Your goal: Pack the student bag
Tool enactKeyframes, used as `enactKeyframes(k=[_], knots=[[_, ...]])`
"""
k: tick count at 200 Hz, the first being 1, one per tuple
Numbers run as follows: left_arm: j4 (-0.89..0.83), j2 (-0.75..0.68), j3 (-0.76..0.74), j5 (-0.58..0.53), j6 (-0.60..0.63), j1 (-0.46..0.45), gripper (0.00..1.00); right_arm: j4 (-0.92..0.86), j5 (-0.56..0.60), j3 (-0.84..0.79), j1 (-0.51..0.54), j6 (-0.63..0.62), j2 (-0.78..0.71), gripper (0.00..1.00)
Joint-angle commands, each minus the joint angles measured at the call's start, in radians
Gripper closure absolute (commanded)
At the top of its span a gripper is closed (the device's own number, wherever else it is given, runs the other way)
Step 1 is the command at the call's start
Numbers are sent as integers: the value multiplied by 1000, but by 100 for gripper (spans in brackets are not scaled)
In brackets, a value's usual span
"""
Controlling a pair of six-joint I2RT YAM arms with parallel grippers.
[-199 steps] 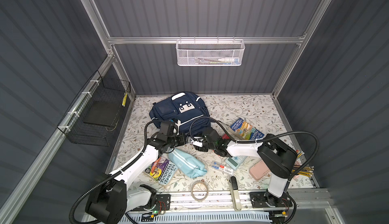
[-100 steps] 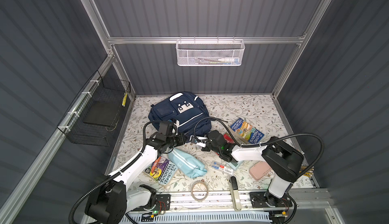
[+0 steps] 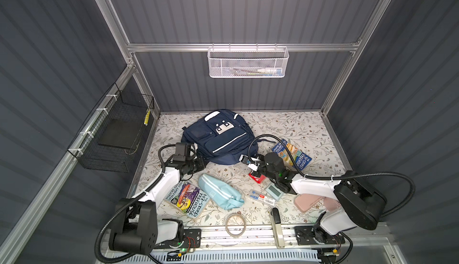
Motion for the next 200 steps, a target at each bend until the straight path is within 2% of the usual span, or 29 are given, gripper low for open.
enactKeyframes(k=[1, 20, 46, 80, 83, 89, 93, 97, 104, 125, 138, 145, 152, 159, 162, 166, 185, 200], knots=[[35, 20, 22, -131, 18, 49, 100, -61, -79, -19, -76, 17, -80, 100], [79, 50, 44, -178, -1, 59, 100, -130, -101, -21, -102, -28, -92, 100], [91, 90, 72, -216, 21, 66, 100, -143, -151, -30, -136, -26, -104, 100], [81, 63, 64, -173, 43, 69, 100, -182, -172, -11, -136, -11, -131, 98], [78, 58, 63, -167, 43, 69, 93, -182, -174, -10, -136, -7, -136, 95], [69, 42, 63, -148, 44, 68, 66, -189, -183, -8, -136, 3, -144, 83], [64, 28, 61, -135, 41, 69, 52, -204, -190, -4, -136, 7, -151, 76], [62, 11, 56, -123, 35, 68, 43, -228, -194, 4, -134, 15, -160, 70], [52, -17, 49, -110, 30, 64, 35, -276, -194, 22, -131, 37, -175, 63], [-6, -97, 55, -121, 20, 29, 22, -392, -160, 61, -127, 167, -229, 51], [-30, -117, 78, -131, 26, -1, 19, -395, -120, 54, -126, 257, -262, 46], [-27, -111, 98, -116, 28, -23, 17, -382, -71, 47, -125, 326, -279, 43], [-10, -93, 120, -101, 25, -57, 11, -368, 9, 44, -125, 432, -296, 38], [7, -63, 152, -94, 33, -112, 6, -377, 111, 52, -128, 548, -310, 32], [9, -46, 172, -94, 47, -140, 2, -385, 129, 54, -129, 575, -314, 30], [9, -24, 200, -101, 70, -179, 0, -424, 160, 69, -134, 629, -324, 26], [-52, 111, 348, -273, 206, -385, 1, -579, 166, 132, -158, 764, -347, 14], [-102, 238, 450, -342, 276, -459, 3, -623, 152, 143, -178, 829, -349, 12]])
